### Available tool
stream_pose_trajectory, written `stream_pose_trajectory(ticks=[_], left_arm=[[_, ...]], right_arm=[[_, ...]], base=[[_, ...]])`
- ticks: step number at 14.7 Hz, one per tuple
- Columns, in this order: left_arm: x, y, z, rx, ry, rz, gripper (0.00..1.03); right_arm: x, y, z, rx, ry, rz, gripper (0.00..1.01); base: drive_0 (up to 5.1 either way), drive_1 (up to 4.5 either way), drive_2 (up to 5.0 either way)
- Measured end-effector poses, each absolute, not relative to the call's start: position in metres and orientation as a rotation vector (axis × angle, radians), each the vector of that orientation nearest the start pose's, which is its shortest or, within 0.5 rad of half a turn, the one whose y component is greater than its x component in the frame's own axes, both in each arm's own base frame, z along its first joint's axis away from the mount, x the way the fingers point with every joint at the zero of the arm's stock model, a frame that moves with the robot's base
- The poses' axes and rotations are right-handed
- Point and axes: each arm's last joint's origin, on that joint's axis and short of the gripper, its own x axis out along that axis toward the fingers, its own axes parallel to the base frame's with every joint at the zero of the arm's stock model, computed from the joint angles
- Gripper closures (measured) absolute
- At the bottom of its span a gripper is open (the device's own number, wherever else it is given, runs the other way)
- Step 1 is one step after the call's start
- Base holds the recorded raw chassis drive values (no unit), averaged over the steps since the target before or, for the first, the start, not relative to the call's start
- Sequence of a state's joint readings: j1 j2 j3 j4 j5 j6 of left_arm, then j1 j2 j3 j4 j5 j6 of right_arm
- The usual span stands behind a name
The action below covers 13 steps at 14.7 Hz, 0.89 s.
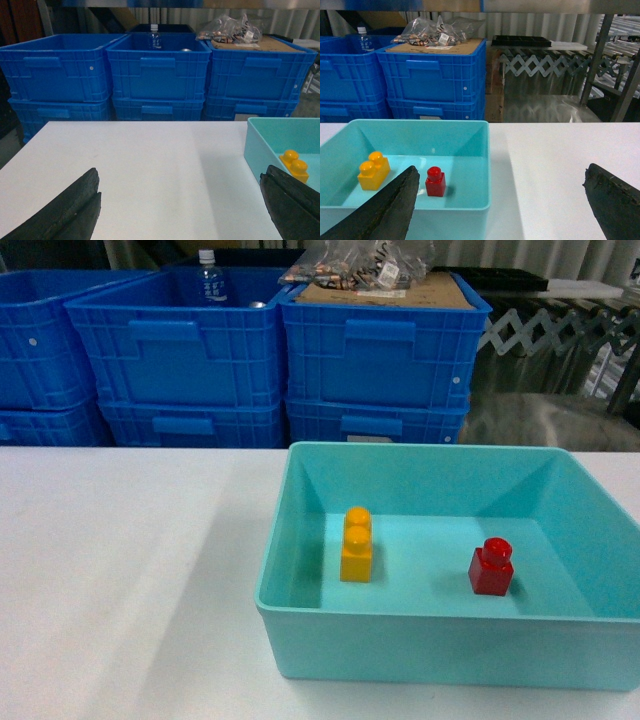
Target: Pick red block from blue box to shelf
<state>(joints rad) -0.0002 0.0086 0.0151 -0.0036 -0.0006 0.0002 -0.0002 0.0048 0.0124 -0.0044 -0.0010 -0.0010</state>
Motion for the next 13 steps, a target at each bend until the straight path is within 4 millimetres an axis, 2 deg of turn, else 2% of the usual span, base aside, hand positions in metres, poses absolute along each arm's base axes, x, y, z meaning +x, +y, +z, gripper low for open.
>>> stream_pose_trajectory(ticks=[13], left_arm=[[0.0973,0.0000,0.1676,0.000,-0.003,0.000,0.05]], right_arm=[[0.0972,0.0000,0.1669,-0.001,-0.003,0.001,0.03]], base=[[0.0,0.00,0.0]])
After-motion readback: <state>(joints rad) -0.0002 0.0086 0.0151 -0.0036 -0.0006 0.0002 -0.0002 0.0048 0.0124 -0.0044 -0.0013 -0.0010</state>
